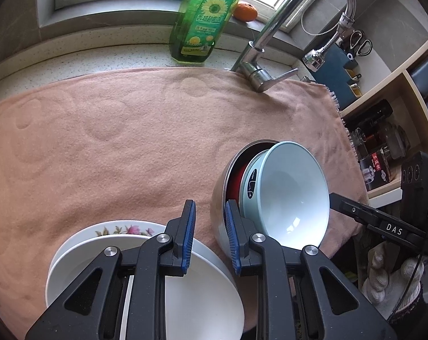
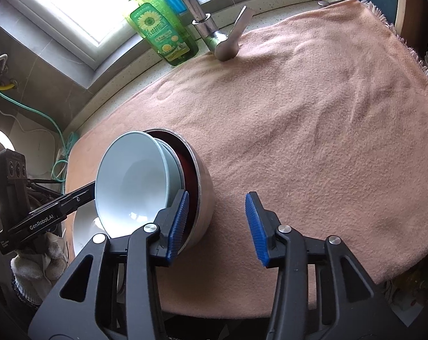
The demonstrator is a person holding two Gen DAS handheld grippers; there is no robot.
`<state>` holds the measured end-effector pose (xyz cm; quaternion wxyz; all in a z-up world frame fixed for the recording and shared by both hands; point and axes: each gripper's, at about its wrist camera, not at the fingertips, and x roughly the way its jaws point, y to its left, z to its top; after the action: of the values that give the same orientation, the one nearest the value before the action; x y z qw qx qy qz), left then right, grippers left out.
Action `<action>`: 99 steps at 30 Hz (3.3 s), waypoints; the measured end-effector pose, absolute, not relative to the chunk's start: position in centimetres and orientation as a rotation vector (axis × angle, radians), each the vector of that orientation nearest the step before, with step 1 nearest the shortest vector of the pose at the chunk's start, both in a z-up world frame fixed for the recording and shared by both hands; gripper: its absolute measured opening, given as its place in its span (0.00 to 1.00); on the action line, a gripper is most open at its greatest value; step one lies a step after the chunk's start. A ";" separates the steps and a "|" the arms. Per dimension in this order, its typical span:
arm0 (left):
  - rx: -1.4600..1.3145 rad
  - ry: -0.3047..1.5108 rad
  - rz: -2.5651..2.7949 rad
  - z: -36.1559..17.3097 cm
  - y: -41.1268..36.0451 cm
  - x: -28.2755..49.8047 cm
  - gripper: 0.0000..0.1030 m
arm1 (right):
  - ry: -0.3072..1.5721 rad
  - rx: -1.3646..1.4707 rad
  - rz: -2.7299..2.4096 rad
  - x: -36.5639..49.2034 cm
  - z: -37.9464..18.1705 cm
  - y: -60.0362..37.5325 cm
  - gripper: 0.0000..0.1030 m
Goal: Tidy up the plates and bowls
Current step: 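Open the right tool and release the white ceramic bowl, then close the right tool on the rim of the nested bowl stack, then lift the nested bowls and lower them onto the white plate stack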
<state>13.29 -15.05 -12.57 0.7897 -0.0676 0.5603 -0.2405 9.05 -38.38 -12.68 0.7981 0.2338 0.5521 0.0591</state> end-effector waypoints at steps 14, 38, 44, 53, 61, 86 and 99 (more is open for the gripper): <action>-0.175 1.206 -0.535 -12.5 -14.5 13.6 0.19 | 1.185 0.601 0.129 8.5 -13.8 -39.8 0.33; -0.198 1.265 -0.579 -13.8 -15.9 13.9 0.10 | 1.237 0.612 0.209 9.8 -15.2 -37.8 0.11; -0.195 1.263 -0.572 -13.8 -16.0 14.0 0.09 | 1.244 0.605 0.205 10.0 -15.1 -37.8 0.11; -0.212 1.247 -0.577 -13.0 -16.1 14.0 0.09 | 1.238 0.585 0.196 10.0 -14.0 -38.0 0.11; -0.226 1.212 -0.576 -10.9 -15.3 13.6 0.09 | 1.208 0.554 0.214 9.7 -11.2 -37.5 0.11; -0.339 1.146 -0.410 -8.6 -4.8 8.7 0.08 | 1.216 0.429 0.428 8.3 -7.4 -27.1 0.12; -0.383 1.174 -0.337 -10.3 -1.3 6.0 0.08 | 1.280 0.395 0.482 7.4 -9.2 -23.2 0.12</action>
<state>6.02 -1.26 -10.25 0.8020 -0.1789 0.5479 -0.1570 7.43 -23.20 -9.17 0.7571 0.1813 0.5874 0.2212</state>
